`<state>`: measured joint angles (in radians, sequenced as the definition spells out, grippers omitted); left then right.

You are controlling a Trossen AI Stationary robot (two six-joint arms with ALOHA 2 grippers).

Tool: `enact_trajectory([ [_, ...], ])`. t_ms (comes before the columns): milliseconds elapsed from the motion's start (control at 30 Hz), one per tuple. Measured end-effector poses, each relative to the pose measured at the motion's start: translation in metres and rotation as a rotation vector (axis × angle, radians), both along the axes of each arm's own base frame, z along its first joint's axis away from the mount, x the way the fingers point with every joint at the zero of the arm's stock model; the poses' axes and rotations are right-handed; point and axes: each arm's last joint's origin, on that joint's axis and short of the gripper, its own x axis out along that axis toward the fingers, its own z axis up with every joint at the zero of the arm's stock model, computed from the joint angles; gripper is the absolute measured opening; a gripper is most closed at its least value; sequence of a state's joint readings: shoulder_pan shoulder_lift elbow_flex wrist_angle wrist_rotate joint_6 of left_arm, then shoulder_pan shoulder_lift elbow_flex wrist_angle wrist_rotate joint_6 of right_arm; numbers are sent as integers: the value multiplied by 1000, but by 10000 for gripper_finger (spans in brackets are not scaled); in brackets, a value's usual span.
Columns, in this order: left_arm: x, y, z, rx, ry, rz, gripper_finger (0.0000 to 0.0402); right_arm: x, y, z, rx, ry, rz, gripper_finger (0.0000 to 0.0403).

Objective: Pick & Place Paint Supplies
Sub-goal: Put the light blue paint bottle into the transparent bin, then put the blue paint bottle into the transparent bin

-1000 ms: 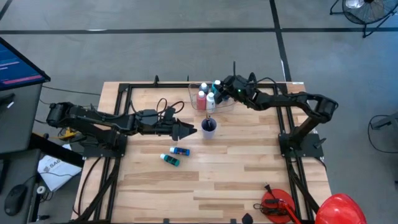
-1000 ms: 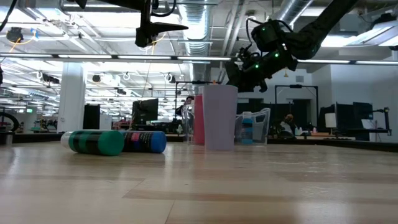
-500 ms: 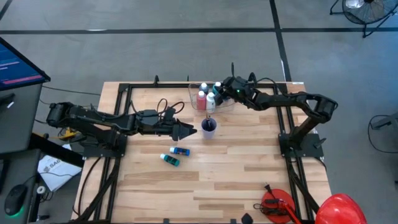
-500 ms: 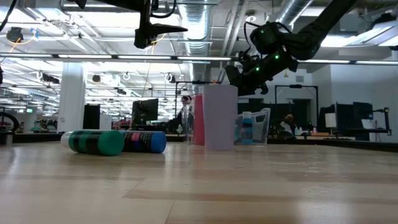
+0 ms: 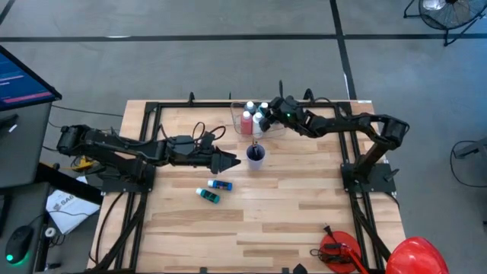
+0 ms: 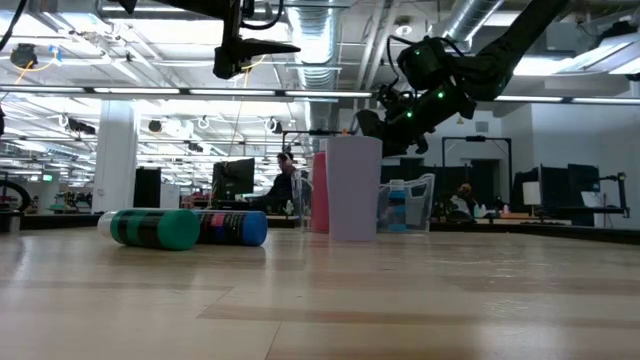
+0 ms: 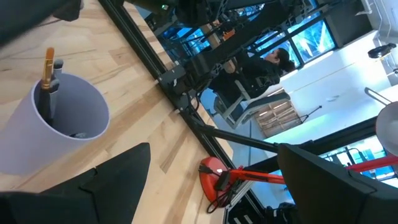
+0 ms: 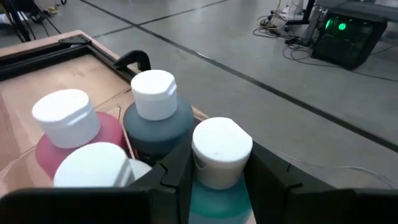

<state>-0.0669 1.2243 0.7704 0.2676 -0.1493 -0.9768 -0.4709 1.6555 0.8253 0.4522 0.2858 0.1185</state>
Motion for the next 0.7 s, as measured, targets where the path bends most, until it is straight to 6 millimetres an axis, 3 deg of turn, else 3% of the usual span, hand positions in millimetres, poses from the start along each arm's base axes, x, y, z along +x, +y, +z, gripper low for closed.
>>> enact_trajectory([
  [100,0,0,0,0,0,0,347,1,2,0,-18,15,-14,118],
  [267,0,0,0,2,2,0,347,0,1,-1,-17,22,-24,219],
  [367,0,0,0,5,3,0,347,0,1,0,-18,21,-26,257],
  [700,0,0,-1,7,6,-1,347,0,0,1,-22,13,-26,274],
])
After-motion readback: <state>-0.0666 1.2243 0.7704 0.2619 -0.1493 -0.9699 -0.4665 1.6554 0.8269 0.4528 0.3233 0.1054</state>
